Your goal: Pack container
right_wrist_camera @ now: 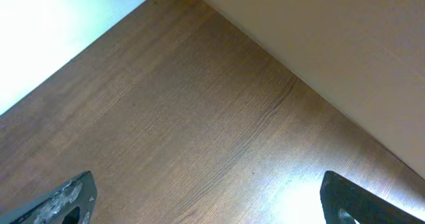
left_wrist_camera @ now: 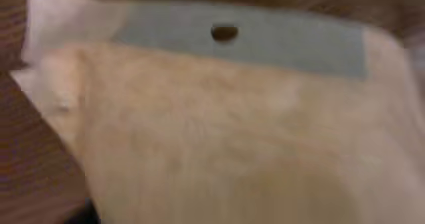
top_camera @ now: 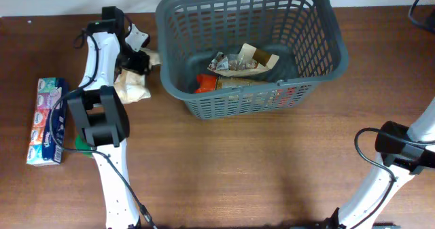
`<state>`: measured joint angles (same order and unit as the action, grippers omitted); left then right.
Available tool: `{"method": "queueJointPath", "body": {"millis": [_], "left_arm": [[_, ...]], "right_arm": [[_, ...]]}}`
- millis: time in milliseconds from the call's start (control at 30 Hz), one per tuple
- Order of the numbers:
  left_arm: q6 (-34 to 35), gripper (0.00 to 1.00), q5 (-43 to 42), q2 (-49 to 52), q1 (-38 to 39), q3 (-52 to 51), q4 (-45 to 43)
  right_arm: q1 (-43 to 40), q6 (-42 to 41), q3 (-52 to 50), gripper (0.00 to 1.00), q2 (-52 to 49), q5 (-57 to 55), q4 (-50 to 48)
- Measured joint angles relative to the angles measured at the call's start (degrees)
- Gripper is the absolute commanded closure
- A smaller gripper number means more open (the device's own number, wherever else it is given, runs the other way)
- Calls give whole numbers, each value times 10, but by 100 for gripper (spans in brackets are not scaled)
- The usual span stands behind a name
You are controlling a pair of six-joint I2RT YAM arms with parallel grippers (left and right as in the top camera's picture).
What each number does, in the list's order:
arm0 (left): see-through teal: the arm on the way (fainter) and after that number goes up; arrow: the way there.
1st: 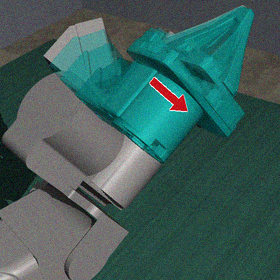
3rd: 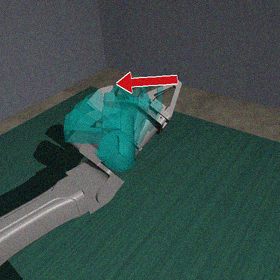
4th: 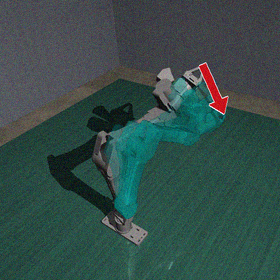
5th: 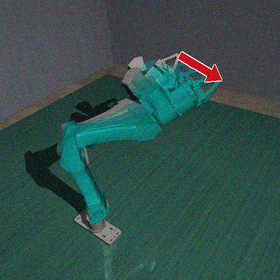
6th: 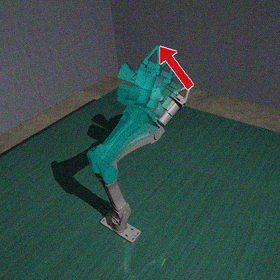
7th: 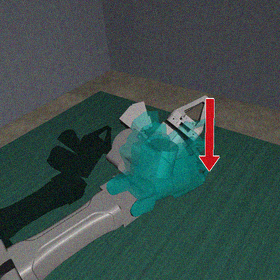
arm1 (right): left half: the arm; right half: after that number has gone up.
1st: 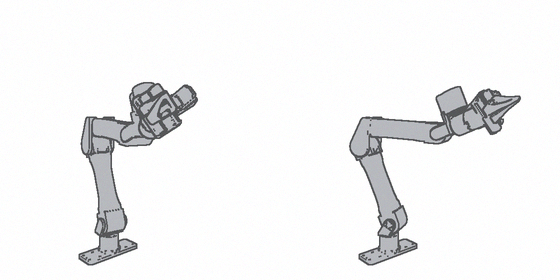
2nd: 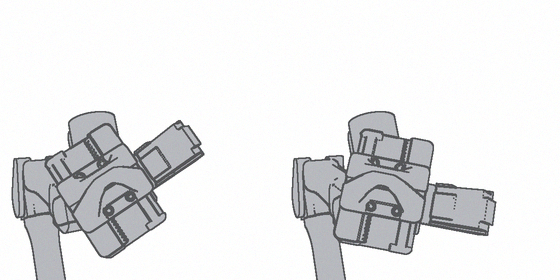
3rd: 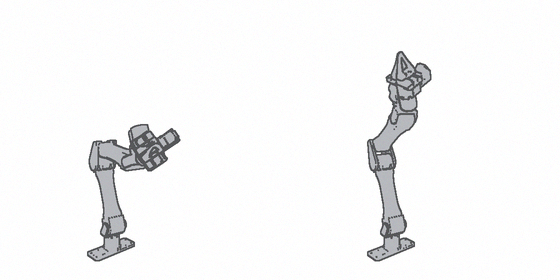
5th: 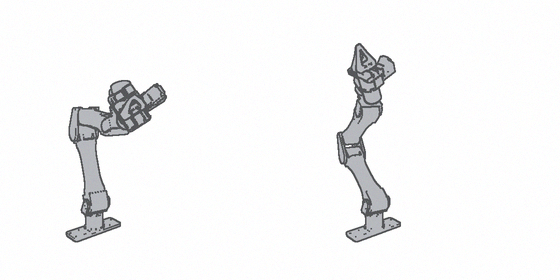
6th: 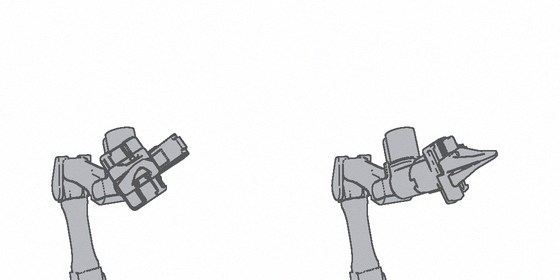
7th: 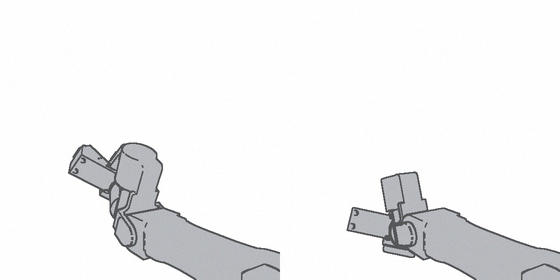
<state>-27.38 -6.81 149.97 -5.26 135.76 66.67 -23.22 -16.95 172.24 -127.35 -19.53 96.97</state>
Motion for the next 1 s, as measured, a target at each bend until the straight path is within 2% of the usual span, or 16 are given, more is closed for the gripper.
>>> {"method": "queueJointPath", "body": {"millis": [333, 567, 1000], "left_arm": [[-21, 98, -30, 5, -9, 11, 17], [-19, 98, -45, 17, -8, 45, 61], [66, 98, -52, 37, -8, 201, 122]], "right_arm": [[0, 0, 0, 1, 0, 0, 0], [0, 0, 0, 1, 0, 0, 0], [0, 0, 0, 1, 0, 0, 0]]}}
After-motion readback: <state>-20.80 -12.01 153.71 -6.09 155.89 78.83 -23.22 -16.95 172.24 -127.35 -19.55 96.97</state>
